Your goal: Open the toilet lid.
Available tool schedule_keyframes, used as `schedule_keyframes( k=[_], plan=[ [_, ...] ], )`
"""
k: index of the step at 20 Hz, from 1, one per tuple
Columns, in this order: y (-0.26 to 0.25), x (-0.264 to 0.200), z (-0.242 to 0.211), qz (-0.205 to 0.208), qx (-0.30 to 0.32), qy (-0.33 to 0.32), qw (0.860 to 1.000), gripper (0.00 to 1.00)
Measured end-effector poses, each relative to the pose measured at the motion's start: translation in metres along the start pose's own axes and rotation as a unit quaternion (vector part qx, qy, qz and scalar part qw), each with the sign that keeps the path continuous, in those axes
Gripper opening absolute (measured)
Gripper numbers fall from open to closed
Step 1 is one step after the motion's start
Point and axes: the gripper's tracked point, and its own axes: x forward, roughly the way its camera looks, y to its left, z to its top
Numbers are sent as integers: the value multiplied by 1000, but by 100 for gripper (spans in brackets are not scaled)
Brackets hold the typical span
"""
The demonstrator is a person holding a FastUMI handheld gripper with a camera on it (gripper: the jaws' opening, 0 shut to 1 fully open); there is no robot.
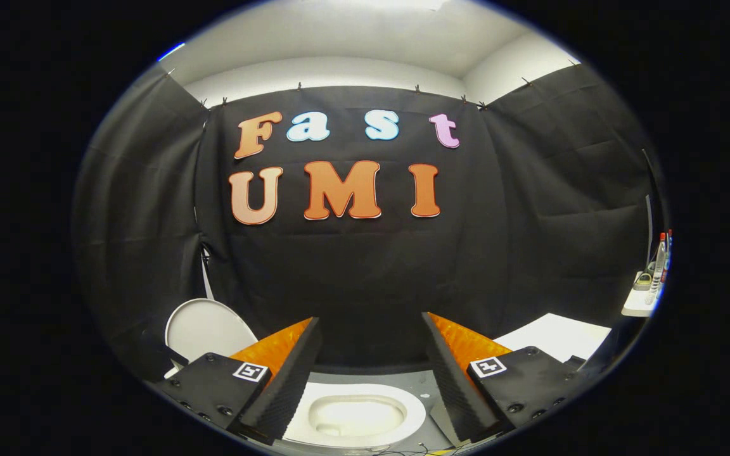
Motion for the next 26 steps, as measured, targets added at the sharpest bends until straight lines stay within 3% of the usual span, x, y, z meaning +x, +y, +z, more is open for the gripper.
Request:
schedule_keyframes(
  k=[9,15,18,21,24,26],
  plan=[
    [-27,14,-17,1,5,3,1000,100],
    [-129,55,-35,-32,-19,1,999,100],
    [-182,94,-55,-13,-37,-13,999,100],
    [-246,148,-92,4,-66,-37,997,99],
    [-328,202,-129,-38,-139,-66,987,98],
    [-355,227,-178,-39,-141,-16,989,98]
  ],
)
